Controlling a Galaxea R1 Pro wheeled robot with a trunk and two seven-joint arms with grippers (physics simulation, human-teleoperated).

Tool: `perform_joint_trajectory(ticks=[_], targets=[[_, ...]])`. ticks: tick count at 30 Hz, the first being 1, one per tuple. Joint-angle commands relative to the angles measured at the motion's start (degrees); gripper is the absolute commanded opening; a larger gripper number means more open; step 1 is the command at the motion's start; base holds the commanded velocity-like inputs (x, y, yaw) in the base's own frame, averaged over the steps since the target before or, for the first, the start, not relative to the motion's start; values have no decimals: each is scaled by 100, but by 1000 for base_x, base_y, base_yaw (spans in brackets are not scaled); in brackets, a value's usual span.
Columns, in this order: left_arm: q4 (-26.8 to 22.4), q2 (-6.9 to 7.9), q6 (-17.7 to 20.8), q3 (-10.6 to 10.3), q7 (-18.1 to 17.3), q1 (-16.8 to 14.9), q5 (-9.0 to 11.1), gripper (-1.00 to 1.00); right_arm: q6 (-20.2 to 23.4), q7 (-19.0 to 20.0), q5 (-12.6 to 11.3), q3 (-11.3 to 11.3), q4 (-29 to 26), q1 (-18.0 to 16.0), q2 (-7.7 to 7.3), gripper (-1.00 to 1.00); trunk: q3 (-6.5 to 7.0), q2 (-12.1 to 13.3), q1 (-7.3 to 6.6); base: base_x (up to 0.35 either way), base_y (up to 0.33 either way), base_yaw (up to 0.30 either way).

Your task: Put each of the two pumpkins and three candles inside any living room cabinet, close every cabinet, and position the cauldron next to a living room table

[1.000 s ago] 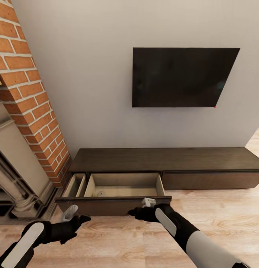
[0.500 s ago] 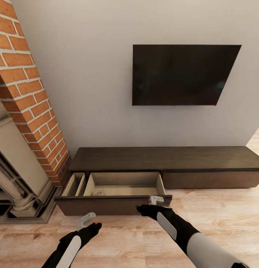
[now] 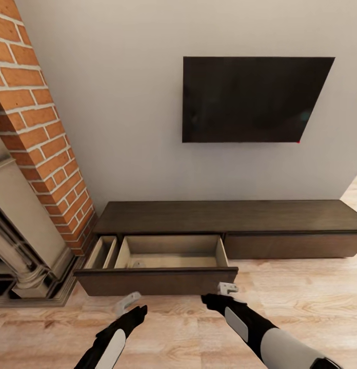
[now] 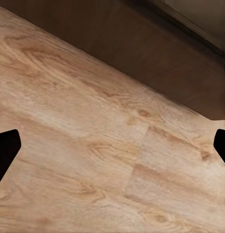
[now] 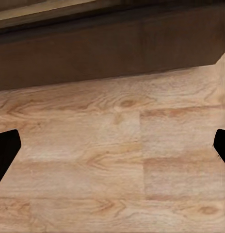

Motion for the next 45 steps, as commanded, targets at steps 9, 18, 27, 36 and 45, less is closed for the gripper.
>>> perform_joint_trajectory(ticks=[9, 18, 27, 36, 45], targets=[[571, -163, -1328, -513, 46, -28, -431, 100, -862, -54, -47, 49, 417, -5, 15, 100, -168, -366, 198, 0, 0, 0], [1040, -222, -1757, -568, 44, -34, -489, 100, -1825, -51, -34, 49, 949, -5, 255, 100, -329, -727, 396, 0, 0, 0], [1087, -223, -1912, -570, 38, -34, -494, 100, -2406, -54, 480, 49, 1113, 167, 331, 100, -491, -1088, 594, 0, 0, 0], [995, -226, -1918, -578, 39, -53, -502, 100, -3210, -49, 572, 49, 1163, 238, 353, 100, -652, -1449, 791, 0, 0, 0], [981, -241, -2209, -852, 48, -189, -894, 100, -3572, -46, 590, 49, 1173, 375, 369, 100, -814, -1810, 989, 0, 0, 0]])
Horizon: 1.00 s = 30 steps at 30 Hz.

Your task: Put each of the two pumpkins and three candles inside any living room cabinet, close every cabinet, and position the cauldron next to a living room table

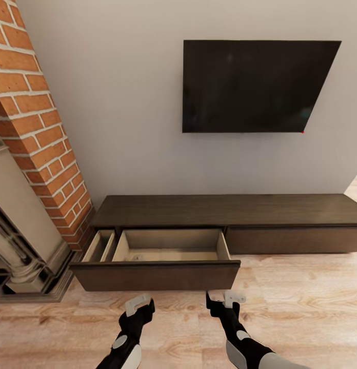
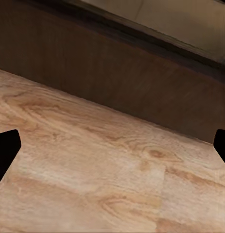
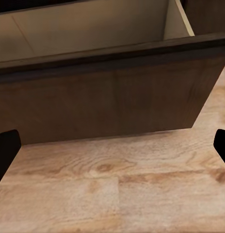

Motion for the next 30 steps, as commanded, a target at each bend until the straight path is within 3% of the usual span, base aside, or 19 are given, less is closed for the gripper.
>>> perform_joint_trajectory(ticks=[1, 3, 7, 30], targets=[[5, 5, -103, -42, 37, -6, -9, 100, -32, -46, -8, 50, 0, 4, 2, 100, -23, -44, 22, 0, 0, 0], [21, 10, -277, -67, 40, -7, -178, 100, -74, -46, -7, 50, -1, 25, -1, 100, -59, -124, 66, 0, 0, 0], [90, 12, -379, -85, 41, -8, -316, 100, -98, -34, -6, 50, -1, 36, -2, 100, -131, -285, 154, 0, 0, 0], [118, 40, -561, -101, 42, -8, -366, 100, -107, 15, -15, 50, -2, 39, -3, 100, -544, -1207, 659, 0, 0, 0]])
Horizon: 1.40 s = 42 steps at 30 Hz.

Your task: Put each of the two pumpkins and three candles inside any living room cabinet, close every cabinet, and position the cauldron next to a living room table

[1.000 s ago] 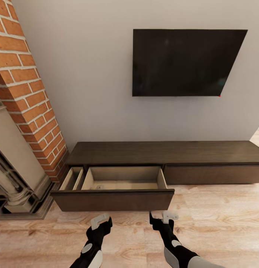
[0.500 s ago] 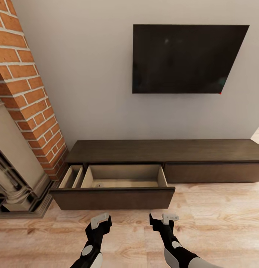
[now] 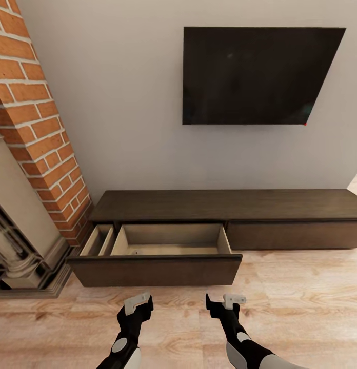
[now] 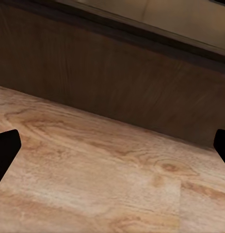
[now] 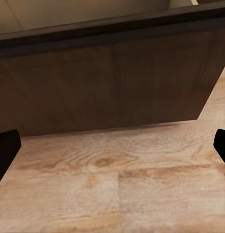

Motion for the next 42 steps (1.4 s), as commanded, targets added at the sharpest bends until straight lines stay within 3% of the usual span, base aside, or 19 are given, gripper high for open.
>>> perform_joint_trajectory(ticks=[1, 12, 42], targets=[[1, 5, -40, -29, 33, -5, 60, 100, -13, -41, -14, 49, 1, -4, 0, 100, -23, -44, 22, 0, 0, 0], [109, 14, -440, 8, 49, 0, 54, 100, -11, -41, -14, 49, 1, -4, 0, 100, -221, -485, 264, 0, 0, 0], [115, 22, -609, 44, 51, 3, 51, 100, -10, -41, -14, 49, 1, -4, 0, 100, -759, -1688, 922, 0, 0, 0]])
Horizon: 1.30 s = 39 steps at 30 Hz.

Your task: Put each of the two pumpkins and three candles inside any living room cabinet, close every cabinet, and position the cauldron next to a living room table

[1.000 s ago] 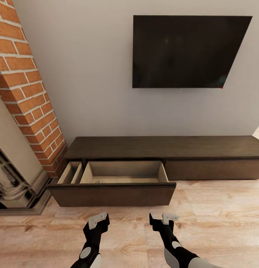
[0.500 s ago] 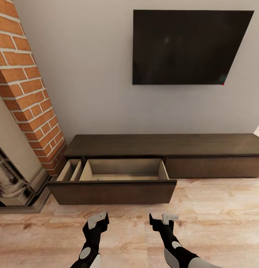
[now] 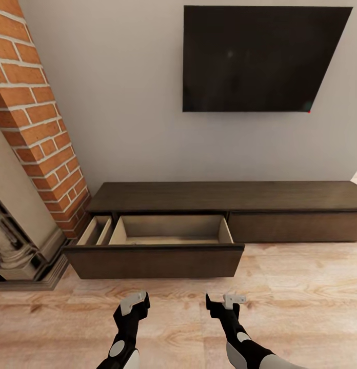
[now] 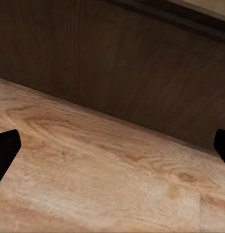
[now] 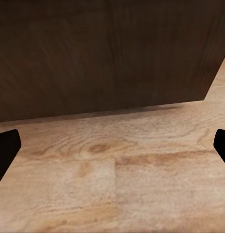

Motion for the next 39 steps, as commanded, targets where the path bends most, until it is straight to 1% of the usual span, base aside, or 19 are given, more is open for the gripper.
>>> perform_joint_trajectory(ticks=[1, 4, 16, 25, 35, 39], targets=[[1, 5, -54, -31, 31, -5, 56, 100, -13, -41, -16, 49, 1, -4, 0, 100, -23, -44, 22, 0, 0, 0], [1, 5, -74, -29, 31, -5, 56, 100, -13, -41, -16, 49, 1, -4, 0, 100, -77, -164, 88, 0, 0, 0], [1, 22, -144, -25, 31, -5, 74, 100, -5, -45, -26, 49, 5, -4, -4, 100, -77, -164, 88, 20, 0, 0], [180, 23, -154, -36, 31, -5, 79, 100, 26, -37, -36, 49, 1, -4, -8, 100, -77, -164, 88, 296, 0, 0], [210, 23, -154, -37, 31, -5, 74, 100, 32, -15, -23, 49, 0, -4, -8, 100, -77, -164, 88, 313, 0, 0], [208, 23, -160, -37, 31, -5, 74, 100, 45, -28, -23, 49, 0, -4, -8, 100, -77, -164, 88, 135, 0, 0]])
